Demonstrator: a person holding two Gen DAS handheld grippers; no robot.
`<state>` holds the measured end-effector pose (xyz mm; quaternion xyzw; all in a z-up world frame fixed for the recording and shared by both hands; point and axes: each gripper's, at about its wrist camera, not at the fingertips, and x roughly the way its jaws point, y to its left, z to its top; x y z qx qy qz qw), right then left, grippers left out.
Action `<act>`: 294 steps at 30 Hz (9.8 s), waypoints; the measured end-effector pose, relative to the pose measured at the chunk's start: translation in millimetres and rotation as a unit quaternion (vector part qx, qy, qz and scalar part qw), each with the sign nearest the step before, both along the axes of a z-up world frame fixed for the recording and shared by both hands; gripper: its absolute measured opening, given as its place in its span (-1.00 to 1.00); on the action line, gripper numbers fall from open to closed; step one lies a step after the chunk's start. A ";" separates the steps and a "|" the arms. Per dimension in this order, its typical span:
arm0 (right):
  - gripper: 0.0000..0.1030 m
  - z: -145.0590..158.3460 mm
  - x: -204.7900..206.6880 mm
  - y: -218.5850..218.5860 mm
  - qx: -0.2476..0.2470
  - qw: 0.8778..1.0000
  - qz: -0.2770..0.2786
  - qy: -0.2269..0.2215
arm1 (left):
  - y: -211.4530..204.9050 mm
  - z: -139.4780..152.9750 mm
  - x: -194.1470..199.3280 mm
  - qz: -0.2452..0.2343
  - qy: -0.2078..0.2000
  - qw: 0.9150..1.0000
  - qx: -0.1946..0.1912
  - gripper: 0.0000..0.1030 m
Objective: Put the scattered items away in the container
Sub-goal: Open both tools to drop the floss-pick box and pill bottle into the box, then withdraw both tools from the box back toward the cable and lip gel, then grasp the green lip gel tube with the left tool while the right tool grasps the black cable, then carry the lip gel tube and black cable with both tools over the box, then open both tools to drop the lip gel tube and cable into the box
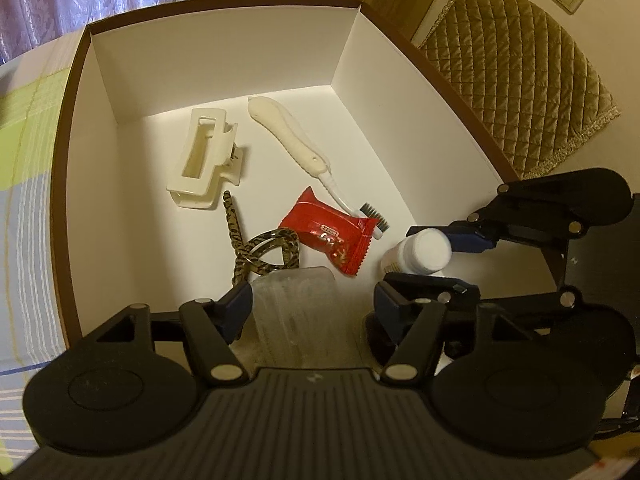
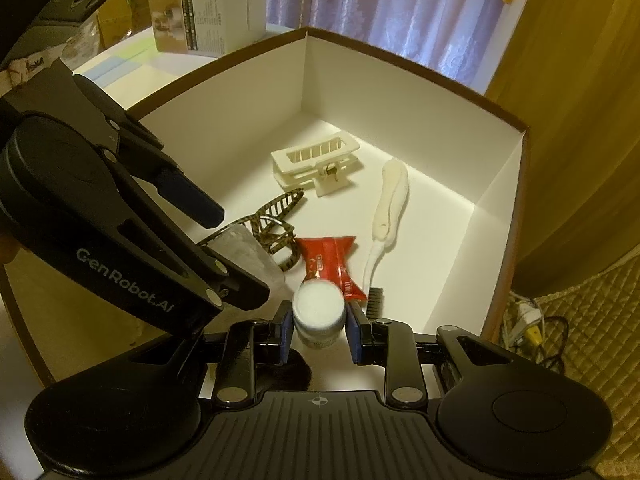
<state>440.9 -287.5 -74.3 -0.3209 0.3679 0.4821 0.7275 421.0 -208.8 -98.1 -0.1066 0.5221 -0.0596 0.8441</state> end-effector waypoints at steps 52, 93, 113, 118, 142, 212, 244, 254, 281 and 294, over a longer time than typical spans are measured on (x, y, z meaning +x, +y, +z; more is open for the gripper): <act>0.96 63.7 -200.0 -27.7 0.123 0.982 -0.124 0.073 | 84.5 74.5 -278.2 0.036 -0.059 0.996 0.049 0.77; 0.96 -16.7 -278.0 145.4 0.081 0.989 -0.053 0.114 | 236.7 16.9 -340.3 0.077 -0.038 0.988 0.127 0.44; 0.95 -32.1 -257.6 182.6 0.072 0.988 -0.051 0.127 | 280.3 -29.6 -300.3 0.008 -0.010 0.992 0.126 -0.50; 0.93 -35.6 -262.7 197.6 0.075 0.991 -0.021 0.111 | 288.2 -27.4 -306.2 0.038 -0.004 0.992 0.124 -0.72; -0.61 -70.9 -277.4 247.8 0.046 0.995 0.068 0.057 | 303.6 -27.2 -306.0 0.137 0.000 0.986 0.098 -0.72; -0.63 -1.7 -234.9 -1.4 0.108 0.974 -0.162 0.118 | 127.7 32.9 -302.6 -0.020 -0.053 0.996 0.071 -0.77; -0.63 77.1 -147.0 -75.0 0.202 0.953 -0.208 0.089 | 33.3 93.4 -205.6 -0.072 -0.156 0.985 0.005 -0.77; -0.63 90.8 -75.7 -59.9 0.226 0.952 -0.192 0.081 | 21.7 102.1 -138.8 -0.046 -0.171 0.984 0.002 -0.77; -0.63 27.5 70.1 32.8 0.095 0.985 -0.137 0.035 | 31.1 40.9 43.1 0.035 -0.088 0.995 -0.002 -0.76; -0.63 11.5 80.2 46.2 0.050 0.994 -0.093 0.002 | 30.1 15.0 67.4 0.049 -0.053 0.997 -0.010 -0.76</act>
